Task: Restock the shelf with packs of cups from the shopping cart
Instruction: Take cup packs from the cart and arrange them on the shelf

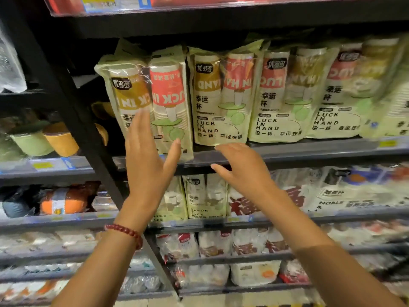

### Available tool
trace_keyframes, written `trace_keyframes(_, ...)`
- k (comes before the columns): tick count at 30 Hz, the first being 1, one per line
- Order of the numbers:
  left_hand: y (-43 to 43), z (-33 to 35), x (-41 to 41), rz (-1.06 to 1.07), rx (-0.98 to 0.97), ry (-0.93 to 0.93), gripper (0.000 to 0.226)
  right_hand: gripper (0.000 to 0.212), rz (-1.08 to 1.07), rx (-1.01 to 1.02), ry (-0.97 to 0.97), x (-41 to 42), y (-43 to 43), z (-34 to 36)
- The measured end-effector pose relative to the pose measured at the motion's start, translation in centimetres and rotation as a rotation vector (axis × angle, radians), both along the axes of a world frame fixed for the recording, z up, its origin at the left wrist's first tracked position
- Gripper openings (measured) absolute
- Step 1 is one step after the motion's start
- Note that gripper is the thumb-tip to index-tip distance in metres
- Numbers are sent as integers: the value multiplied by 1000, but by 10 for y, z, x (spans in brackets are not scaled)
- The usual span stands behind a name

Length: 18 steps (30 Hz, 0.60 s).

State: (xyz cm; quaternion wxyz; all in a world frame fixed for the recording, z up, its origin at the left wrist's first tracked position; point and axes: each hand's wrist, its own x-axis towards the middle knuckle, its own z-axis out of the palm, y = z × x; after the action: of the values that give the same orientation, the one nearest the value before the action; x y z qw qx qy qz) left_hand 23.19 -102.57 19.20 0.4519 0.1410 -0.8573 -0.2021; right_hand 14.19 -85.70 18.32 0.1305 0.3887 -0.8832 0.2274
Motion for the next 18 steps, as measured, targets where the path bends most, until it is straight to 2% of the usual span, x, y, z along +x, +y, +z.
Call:
trace_keyframes(7, 105, -67, -4, -510, -423, -530, 49, 30, -463, 209, 2, 96, 144, -72)
trace_keyframes(10, 167, -103, 16, -728, -543, -713, 45, 25, -716, 265, -75, 153, 212, -111)
trace_keyframes(18, 363, -169, 105, -1148, -665, -845, 40, 41, -1174, 237, -216, 332, 374, -174)
